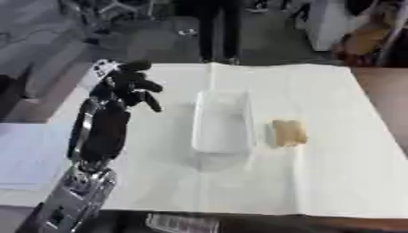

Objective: Pick up objects on the table and place them in the box.

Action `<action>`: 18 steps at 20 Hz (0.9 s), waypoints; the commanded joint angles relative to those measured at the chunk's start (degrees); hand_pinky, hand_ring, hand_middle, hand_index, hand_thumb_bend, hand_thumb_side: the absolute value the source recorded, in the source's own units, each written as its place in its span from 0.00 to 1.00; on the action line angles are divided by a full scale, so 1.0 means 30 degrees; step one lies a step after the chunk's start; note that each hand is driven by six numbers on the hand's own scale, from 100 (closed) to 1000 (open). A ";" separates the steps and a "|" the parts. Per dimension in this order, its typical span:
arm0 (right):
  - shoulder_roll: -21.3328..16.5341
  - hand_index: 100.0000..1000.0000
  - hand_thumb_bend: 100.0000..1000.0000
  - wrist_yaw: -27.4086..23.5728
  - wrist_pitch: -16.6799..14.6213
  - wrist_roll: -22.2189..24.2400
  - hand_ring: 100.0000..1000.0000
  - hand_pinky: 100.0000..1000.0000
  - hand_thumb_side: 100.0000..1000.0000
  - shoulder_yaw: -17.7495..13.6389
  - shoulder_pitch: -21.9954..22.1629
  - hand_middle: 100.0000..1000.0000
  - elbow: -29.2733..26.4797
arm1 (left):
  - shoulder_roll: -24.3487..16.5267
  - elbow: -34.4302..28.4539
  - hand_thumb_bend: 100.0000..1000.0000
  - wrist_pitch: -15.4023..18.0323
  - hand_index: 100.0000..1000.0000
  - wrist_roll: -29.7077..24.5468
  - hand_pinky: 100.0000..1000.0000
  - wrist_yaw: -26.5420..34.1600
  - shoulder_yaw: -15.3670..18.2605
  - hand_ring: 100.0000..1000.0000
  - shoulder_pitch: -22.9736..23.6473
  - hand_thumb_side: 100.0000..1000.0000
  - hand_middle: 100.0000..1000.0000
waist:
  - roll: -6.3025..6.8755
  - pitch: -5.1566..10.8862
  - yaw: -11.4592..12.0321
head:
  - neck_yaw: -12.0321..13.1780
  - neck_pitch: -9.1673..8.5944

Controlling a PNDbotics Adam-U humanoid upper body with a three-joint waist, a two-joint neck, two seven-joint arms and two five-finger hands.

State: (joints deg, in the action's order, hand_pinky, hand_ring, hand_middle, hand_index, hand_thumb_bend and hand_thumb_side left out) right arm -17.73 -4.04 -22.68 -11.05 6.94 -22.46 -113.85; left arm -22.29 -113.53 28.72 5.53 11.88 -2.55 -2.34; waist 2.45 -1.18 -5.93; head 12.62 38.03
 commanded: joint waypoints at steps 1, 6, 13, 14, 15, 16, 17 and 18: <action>-0.0216 0.64 0.17 -0.0083 0.0014 0.0069 0.51 0.42 1.00 -0.0070 -0.0290 0.52 -0.0248 | -0.0343 -0.0355 0.66 0.0050 0.71 0.0061 0.35 0.0002 0.0218 0.60 -0.0046 0.76 0.75 | 0.0043 0.0274 0.0009 | -0.0020 0.0055; -0.0140 0.64 0.17 -0.0155 -0.0035 0.0113 0.51 0.43 1.00 -0.0071 -0.0372 0.52 -0.0248 | -0.0417 -0.0355 0.66 0.0121 0.71 0.0055 0.35 0.0058 0.0232 0.60 -0.0020 0.75 0.75 | 0.0108 0.0423 -0.0053 | -0.0085 -0.0070; -0.0141 0.64 0.17 -0.0186 -0.0046 0.0157 0.51 0.43 1.00 -0.0053 -0.0406 0.52 -0.0248 | -0.0493 -0.0355 0.66 0.0164 0.71 0.0016 0.35 0.0196 0.0240 0.61 -0.0071 0.75 0.75 | 0.0120 0.0553 0.0030 | -0.0139 -0.0173; -0.0147 0.64 0.18 -0.0184 -0.0043 0.0161 0.51 0.43 1.00 -0.0054 -0.0398 0.52 -0.0248 | -0.0500 -0.0355 0.66 0.0178 0.71 0.0014 0.35 0.0213 0.0247 0.61 -0.0082 0.75 0.75 | 0.0124 0.0559 0.0050 | -0.0122 -0.0169; -0.0147 0.64 0.18 -0.0179 -0.0034 0.0164 0.51 0.43 1.00 -0.0054 -0.0393 0.52 -0.0248 | -0.0503 -0.0355 0.66 0.0184 0.71 0.0013 0.35 0.0225 0.0256 0.61 -0.0085 0.75 0.75 | 0.0128 0.0560 0.0057 | -0.0121 -0.0142; -0.0144 0.64 0.18 -0.0174 -0.0022 0.0164 0.51 0.43 1.00 -0.0055 -0.0391 0.52 -0.0248 | -0.0504 -0.0355 0.66 0.0186 0.71 0.0013 0.35 0.0231 0.0263 0.61 -0.0084 0.75 0.75 | 0.0130 0.0559 0.0057 | -0.0115 -0.0112; -0.0132 0.64 0.18 -0.0169 -0.0005 0.0148 0.51 0.43 1.00 -0.0068 -0.0389 0.52 -0.0248 | -0.0510 -0.0355 0.66 0.0185 0.71 0.0007 0.35 0.0227 0.0265 0.61 -0.0078 0.75 0.75 | 0.0126 0.0549 0.0049 | -0.0096 -0.0049; -0.0126 0.64 0.18 -0.0160 0.0028 0.0118 0.51 0.43 1.00 -0.0085 -0.0379 0.52 -0.0248 | -0.0527 -0.0355 0.66 0.0187 0.71 -0.0004 0.35 0.0211 0.0265 0.61 -0.0080 0.75 0.75 | 0.0115 0.0532 0.0055 | -0.0054 -0.0023</action>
State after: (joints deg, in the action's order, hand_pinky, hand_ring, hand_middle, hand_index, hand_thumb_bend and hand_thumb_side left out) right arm -17.66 -4.52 -22.69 -10.63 6.95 -22.79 -113.85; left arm -22.39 -113.53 29.11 5.62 12.18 -2.36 -2.13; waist 2.81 -0.12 -5.86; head 12.61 37.99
